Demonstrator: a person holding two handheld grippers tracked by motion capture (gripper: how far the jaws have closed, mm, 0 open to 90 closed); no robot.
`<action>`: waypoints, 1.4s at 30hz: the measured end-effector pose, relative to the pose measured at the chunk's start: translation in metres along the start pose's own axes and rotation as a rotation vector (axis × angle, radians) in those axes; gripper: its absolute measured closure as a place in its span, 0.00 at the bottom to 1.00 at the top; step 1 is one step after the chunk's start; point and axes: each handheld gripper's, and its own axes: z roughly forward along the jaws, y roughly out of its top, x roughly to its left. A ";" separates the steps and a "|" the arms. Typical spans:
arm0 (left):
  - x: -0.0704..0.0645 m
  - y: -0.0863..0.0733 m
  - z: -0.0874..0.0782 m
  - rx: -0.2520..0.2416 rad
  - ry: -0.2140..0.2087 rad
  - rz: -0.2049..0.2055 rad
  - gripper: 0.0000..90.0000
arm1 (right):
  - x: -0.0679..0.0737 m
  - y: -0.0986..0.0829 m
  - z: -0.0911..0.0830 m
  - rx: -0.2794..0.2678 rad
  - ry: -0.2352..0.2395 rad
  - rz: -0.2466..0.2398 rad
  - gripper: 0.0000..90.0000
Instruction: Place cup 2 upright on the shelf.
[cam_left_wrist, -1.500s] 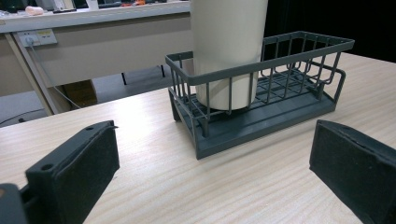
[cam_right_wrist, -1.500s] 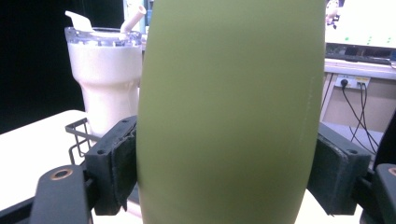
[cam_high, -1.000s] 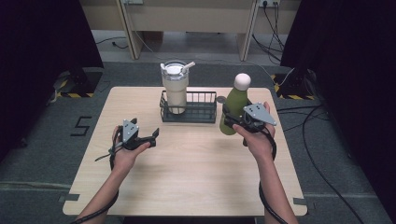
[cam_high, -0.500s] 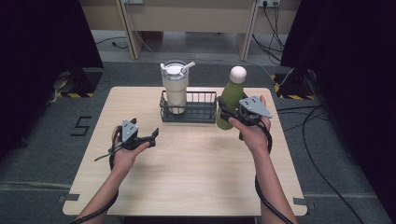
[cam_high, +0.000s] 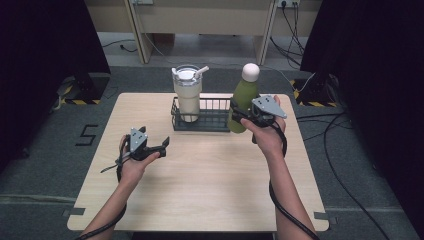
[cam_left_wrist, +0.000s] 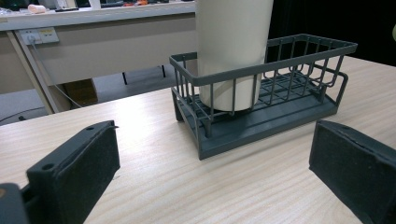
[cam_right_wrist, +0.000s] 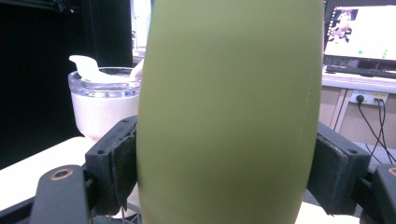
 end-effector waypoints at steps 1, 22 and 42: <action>0.000 0.000 0.000 0.000 0.001 -0.001 0.01 | 0.000 0.000 0.001 0.003 0.001 0.003 0.24; 0.001 0.000 0.000 0.002 0.001 -0.004 0.01 | 0.004 0.013 0.023 -0.004 -0.003 0.010 0.24; 0.002 0.000 -0.001 -0.003 0.002 -0.005 0.01 | 0.008 0.024 0.042 -0.004 -0.003 0.010 0.24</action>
